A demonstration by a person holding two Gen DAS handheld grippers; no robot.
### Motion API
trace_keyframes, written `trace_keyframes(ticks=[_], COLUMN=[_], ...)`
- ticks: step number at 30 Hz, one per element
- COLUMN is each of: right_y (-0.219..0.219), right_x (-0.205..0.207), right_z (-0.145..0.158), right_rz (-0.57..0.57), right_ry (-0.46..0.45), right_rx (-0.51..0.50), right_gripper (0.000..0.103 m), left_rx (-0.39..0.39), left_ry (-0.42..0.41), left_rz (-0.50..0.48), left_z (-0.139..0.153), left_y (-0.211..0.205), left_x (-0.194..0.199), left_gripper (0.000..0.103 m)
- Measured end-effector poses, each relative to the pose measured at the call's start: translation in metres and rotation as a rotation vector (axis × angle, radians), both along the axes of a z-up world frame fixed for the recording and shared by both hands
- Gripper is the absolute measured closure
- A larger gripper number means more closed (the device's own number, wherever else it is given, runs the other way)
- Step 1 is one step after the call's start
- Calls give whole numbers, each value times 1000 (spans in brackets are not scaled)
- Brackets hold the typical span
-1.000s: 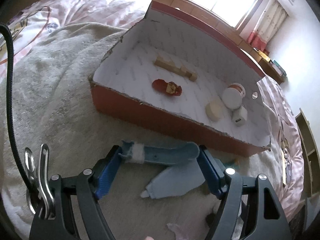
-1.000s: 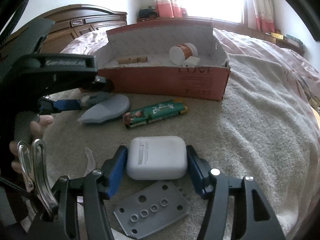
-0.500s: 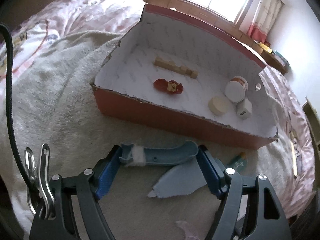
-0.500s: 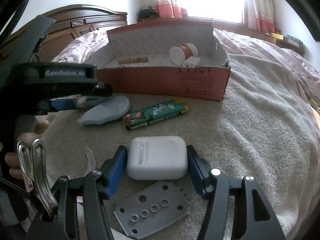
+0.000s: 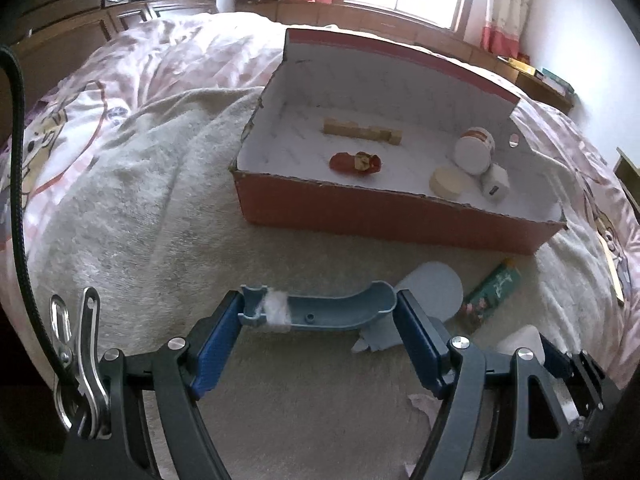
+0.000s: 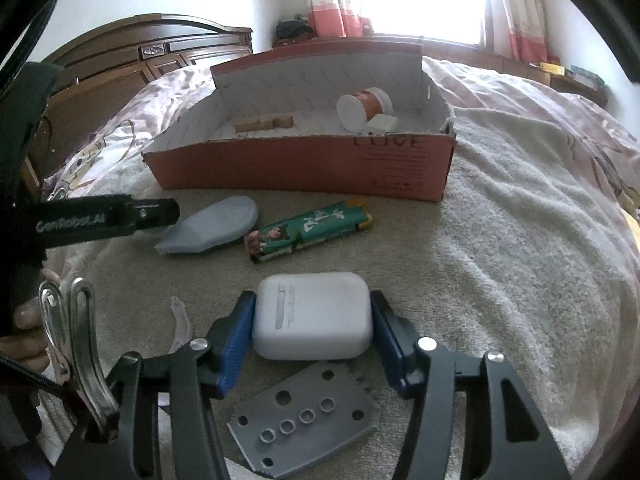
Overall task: Organize rigid objects
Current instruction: 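Carry the teal strip and white case toward the box with both grippers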
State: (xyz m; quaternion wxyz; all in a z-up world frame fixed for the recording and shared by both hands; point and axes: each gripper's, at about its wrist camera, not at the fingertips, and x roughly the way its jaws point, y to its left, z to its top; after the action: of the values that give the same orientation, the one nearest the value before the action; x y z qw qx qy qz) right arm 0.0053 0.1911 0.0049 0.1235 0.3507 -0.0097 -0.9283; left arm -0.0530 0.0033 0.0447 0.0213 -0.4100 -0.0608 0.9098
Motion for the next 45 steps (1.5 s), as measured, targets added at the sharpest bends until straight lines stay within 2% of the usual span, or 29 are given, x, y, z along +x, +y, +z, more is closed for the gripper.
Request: trace_keyframes(ticks=[10,18,31,45], right_y=[2,-3,-13,3], right_x=[0,4,6,-8], right_z=[5,17,41,50], right_rz=[6,11,29,-2], right_ry=[-6,-11,28,44], right_rx=[-9,12,37,-24], right_gripper=[44,44,44,44], left_rx=[2,36,81,36], left_ry=[35,56,70,90], left_rz=[-46,-71,-81,-108], left_z=[7,8,8,19], left_y=[4,1,-6,6], left_x=[6,10,13,14], left_gripper=[26,26,26,26])
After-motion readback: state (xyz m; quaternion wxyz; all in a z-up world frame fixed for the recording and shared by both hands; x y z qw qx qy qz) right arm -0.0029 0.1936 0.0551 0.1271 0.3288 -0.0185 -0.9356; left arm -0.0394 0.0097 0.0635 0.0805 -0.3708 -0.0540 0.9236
